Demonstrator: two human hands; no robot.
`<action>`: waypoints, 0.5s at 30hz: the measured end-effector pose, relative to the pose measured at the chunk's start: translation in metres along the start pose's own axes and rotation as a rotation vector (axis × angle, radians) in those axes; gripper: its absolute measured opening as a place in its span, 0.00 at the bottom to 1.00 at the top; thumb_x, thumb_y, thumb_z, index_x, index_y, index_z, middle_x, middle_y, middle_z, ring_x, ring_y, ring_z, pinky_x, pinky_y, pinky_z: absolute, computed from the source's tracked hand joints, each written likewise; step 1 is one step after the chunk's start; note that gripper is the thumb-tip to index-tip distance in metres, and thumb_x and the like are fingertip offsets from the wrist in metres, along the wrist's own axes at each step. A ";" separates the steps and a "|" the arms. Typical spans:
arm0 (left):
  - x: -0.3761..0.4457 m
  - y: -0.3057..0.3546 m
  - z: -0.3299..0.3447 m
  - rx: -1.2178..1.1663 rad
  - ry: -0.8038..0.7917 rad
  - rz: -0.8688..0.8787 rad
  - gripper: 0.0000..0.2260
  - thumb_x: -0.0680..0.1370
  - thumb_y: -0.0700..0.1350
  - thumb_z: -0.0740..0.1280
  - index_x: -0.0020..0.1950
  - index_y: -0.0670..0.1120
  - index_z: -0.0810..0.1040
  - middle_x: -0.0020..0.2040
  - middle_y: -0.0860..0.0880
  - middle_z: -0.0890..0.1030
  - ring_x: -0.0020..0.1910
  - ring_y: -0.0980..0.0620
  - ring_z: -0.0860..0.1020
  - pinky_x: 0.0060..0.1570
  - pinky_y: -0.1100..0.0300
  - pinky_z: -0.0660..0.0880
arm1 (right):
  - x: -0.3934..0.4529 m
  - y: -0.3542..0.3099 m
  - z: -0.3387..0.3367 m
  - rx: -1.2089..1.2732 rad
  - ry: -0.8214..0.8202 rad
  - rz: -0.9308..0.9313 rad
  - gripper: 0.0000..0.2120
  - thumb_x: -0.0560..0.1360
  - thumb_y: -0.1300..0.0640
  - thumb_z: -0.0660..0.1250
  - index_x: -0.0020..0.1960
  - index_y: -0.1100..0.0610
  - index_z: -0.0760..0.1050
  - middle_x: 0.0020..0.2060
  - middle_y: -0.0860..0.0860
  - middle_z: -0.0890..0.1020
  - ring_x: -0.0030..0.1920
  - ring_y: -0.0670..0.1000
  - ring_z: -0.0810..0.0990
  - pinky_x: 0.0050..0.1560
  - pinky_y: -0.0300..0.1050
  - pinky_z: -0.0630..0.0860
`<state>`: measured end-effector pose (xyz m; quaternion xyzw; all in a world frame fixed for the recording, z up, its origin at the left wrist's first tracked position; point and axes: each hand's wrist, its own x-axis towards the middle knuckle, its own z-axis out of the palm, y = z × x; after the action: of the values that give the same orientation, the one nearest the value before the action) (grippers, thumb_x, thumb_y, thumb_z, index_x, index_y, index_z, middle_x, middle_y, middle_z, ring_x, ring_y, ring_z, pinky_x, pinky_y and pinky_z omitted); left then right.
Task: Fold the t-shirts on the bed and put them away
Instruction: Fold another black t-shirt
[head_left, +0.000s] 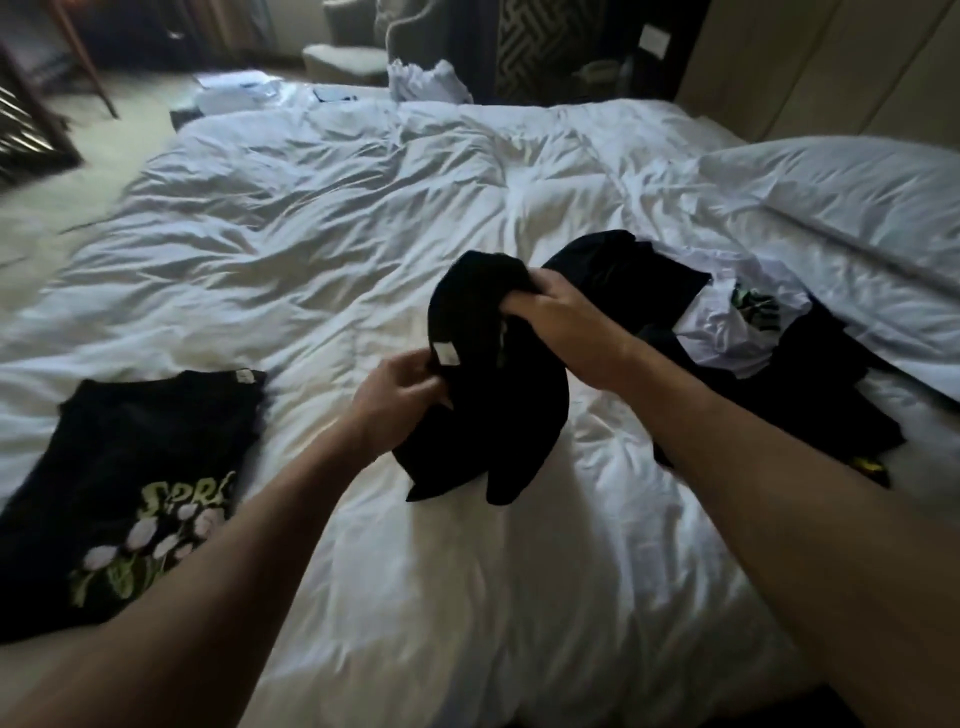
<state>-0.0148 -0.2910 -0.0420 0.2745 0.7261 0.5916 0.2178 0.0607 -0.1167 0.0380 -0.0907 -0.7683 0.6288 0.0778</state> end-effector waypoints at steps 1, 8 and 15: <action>0.001 0.000 0.002 -0.098 0.096 0.002 0.05 0.74 0.39 0.66 0.45 0.47 0.79 0.34 0.53 0.81 0.34 0.58 0.78 0.38 0.63 0.75 | 0.003 0.000 0.002 -0.001 -0.036 -0.022 0.10 0.78 0.68 0.61 0.50 0.56 0.79 0.43 0.49 0.83 0.45 0.44 0.82 0.52 0.39 0.76; 0.006 0.018 -0.009 -0.308 0.392 0.016 0.07 0.74 0.41 0.61 0.39 0.44 0.77 0.33 0.48 0.75 0.33 0.50 0.73 0.34 0.60 0.71 | 0.013 0.028 0.013 0.104 -0.070 -0.035 0.06 0.78 0.64 0.66 0.52 0.56 0.80 0.43 0.49 0.84 0.47 0.47 0.83 0.53 0.42 0.78; -0.026 0.034 -0.032 -0.043 0.197 0.091 0.14 0.69 0.58 0.70 0.44 0.48 0.79 0.35 0.52 0.80 0.35 0.53 0.78 0.36 0.59 0.74 | 0.006 0.012 0.032 0.081 -0.062 -0.157 0.14 0.70 0.60 0.69 0.55 0.60 0.81 0.49 0.57 0.84 0.51 0.56 0.83 0.60 0.57 0.76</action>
<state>-0.0109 -0.3264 -0.0019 0.2428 0.7178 0.6406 0.1242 0.0482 -0.1433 0.0204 -0.0076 -0.7490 0.6540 0.1065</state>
